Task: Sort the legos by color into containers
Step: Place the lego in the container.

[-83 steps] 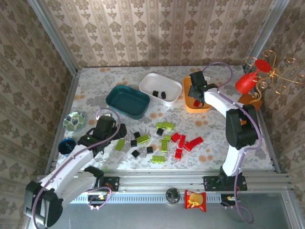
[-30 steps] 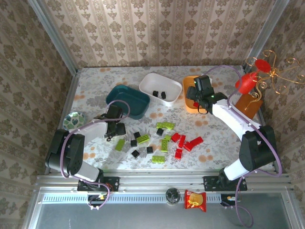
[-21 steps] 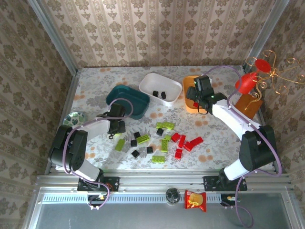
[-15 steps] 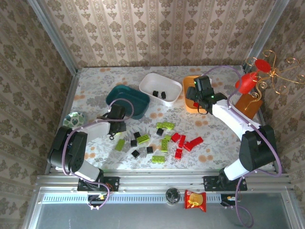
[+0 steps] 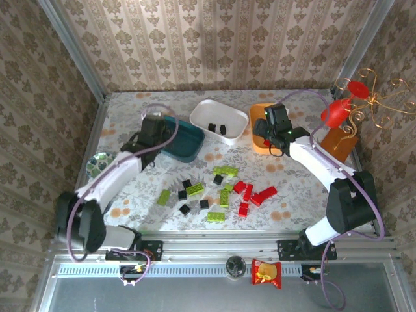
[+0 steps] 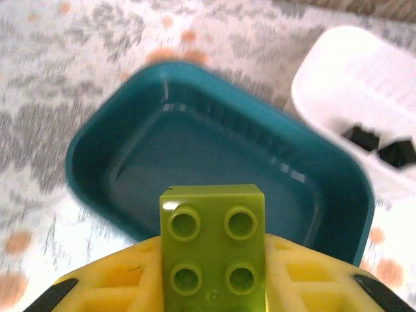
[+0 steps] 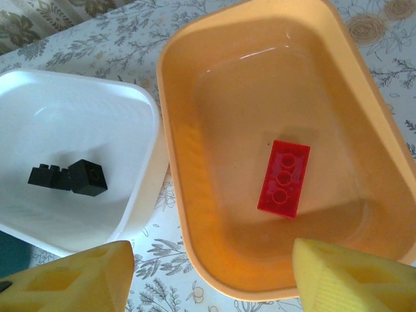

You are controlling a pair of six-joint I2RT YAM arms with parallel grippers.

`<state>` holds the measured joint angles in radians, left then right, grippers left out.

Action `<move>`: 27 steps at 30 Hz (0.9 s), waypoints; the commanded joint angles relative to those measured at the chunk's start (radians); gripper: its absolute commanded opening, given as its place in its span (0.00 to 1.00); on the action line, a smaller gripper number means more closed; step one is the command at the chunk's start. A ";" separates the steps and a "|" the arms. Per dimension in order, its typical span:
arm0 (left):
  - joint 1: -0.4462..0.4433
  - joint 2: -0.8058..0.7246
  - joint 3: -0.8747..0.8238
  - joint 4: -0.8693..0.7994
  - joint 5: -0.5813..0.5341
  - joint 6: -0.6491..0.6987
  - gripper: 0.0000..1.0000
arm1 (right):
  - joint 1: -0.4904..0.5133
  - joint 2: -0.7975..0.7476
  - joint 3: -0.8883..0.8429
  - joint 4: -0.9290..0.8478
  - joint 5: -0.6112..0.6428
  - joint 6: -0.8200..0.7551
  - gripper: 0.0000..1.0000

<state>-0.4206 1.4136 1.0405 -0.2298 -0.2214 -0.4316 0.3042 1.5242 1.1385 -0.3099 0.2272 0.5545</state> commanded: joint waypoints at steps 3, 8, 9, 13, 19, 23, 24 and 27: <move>0.029 0.283 0.230 -0.054 0.023 0.071 0.28 | 0.014 -0.077 -0.046 -0.036 -0.002 0.016 0.67; 0.083 0.424 0.307 -0.060 0.077 0.034 0.37 | 0.034 -0.164 -0.113 -0.073 -0.037 0.016 0.67; 0.093 0.434 0.313 -0.050 0.095 0.020 0.40 | 0.042 -0.176 -0.126 -0.084 -0.049 0.015 0.67; 0.097 0.442 0.358 -0.048 0.128 0.010 0.57 | 0.066 -0.199 -0.177 -0.129 -0.109 0.009 0.69; 0.089 0.292 0.299 0.017 0.208 -0.028 0.79 | 0.131 -0.234 -0.248 -0.187 -0.177 -0.017 0.71; 0.055 0.127 0.171 0.088 0.259 -0.049 0.86 | 0.188 -0.205 -0.287 -0.154 -0.264 -0.066 0.73; 0.038 0.086 0.135 0.097 0.261 -0.047 0.88 | 0.211 -0.182 -0.277 -0.154 -0.258 -0.088 0.77; -0.018 -0.018 0.030 0.093 0.248 -0.031 0.92 | 0.274 -0.086 -0.219 -0.156 -0.200 -0.151 0.80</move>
<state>-0.3927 1.4536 1.1534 -0.1467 -0.0025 -0.4599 0.5331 1.3609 0.8707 -0.4530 0.0250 0.4858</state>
